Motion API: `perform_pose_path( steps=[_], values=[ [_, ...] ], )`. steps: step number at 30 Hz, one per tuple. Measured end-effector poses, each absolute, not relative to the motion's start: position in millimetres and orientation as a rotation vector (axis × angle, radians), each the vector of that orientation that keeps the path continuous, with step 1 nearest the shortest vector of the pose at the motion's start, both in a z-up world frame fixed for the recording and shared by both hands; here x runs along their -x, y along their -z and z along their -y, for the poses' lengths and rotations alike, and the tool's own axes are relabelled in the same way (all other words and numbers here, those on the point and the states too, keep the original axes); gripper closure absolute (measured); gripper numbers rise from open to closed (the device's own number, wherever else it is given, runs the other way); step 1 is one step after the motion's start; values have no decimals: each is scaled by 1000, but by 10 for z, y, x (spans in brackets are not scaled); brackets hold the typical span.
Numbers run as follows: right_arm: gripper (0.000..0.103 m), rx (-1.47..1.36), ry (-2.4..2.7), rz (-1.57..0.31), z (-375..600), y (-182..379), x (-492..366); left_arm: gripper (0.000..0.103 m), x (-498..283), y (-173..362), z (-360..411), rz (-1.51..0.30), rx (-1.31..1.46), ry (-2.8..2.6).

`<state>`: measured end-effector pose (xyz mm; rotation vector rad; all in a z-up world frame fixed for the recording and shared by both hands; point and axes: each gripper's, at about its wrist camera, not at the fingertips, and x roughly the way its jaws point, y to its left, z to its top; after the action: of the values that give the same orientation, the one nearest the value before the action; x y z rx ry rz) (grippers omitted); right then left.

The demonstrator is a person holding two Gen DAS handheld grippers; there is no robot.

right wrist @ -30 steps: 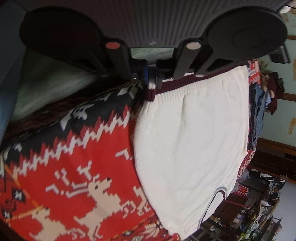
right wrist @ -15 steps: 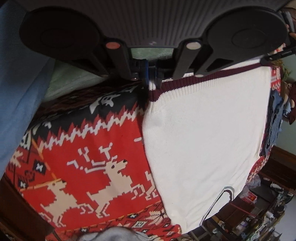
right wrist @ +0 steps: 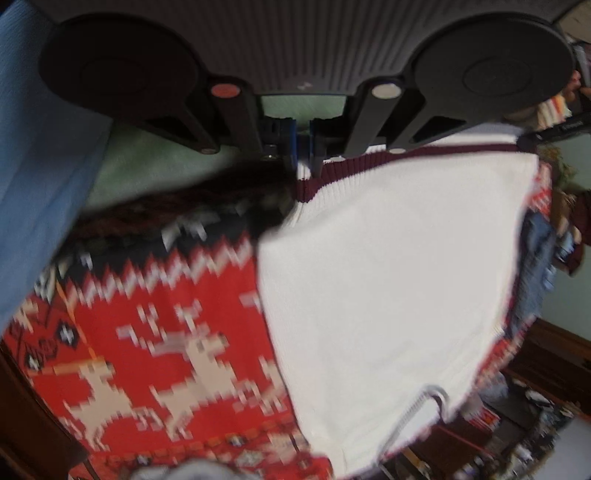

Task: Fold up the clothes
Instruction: 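Lift the hem with both tools and fold it up toward the V-neck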

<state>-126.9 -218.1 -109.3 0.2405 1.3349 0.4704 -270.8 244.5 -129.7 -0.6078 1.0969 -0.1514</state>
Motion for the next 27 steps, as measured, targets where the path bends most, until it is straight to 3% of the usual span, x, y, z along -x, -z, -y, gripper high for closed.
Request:
perform_pose_path(
  steps=[9, 21, 22, 24, 25, 27],
  values=[
    [97, -170, -534, -1244, 1614, 608, 323, 97, 1675, 906, -2800, -1079, 694, 65],
    [95, -200, -468, -1175, 1256, 1183, -840, 91, 598, 1143, -2990, -1065, 625, -27],
    [94, -201, -468, -1156, 1246, 1224, -857, 88, 578, 1175, -2985, -1059, 614, -26],
    [74, -187, -461, -1102, 1230, 1279, -852, 72, 572, 1203, -2965, -1043, 584, -21],
    [71, -172, -466, -1080, 1229, 1283, -838, 59, 607, 1177, -2945, -1016, 550, -21],
    [69, -141, -487, -1040, 1240, 1263, -794, 50, 684, 1106, -2895, -965, 470, -14]
  ],
)
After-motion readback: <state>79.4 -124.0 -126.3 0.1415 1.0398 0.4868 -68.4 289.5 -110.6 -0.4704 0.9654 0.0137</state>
